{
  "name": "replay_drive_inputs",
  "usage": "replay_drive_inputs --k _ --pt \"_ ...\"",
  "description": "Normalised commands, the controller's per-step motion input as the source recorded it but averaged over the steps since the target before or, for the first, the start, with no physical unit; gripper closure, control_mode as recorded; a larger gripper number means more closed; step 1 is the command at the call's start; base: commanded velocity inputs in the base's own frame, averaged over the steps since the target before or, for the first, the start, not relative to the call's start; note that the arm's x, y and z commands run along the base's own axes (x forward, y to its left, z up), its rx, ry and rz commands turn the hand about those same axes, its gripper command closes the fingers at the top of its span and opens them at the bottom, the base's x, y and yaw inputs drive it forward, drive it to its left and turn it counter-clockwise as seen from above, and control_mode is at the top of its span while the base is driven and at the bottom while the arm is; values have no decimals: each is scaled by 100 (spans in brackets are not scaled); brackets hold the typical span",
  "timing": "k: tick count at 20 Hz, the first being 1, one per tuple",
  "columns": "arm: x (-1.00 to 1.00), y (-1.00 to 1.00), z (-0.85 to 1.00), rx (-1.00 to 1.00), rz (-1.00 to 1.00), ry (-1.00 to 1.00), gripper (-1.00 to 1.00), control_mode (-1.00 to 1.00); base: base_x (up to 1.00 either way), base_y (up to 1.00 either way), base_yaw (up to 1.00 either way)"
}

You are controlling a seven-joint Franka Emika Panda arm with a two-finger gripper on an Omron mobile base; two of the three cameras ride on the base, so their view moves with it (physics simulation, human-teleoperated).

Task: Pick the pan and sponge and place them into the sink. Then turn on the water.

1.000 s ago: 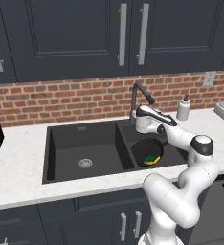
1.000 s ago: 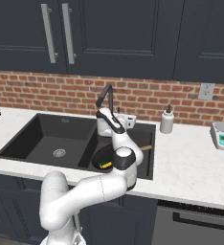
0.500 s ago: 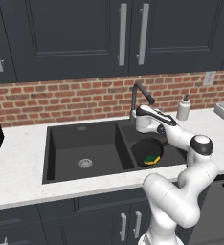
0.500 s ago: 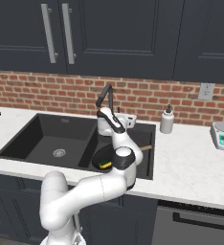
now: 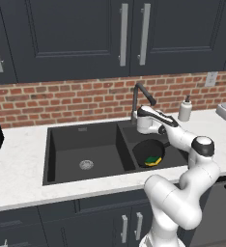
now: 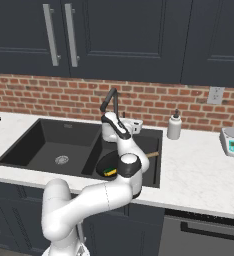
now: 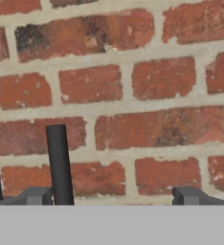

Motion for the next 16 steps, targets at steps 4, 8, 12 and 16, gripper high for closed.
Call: replay_drive_inputs --k 4,8,12,16 --pt "3 0 -2 0 0 1 -100 -100 0 0 0" --pt "13 11 -2 0 0 4 -100 -100 0 0 0" --pt "29 13 -1 0 0 5 -100 -100 0 0 0" --pt "21 1 0 0 0 4 -100 -100 0 0 0"
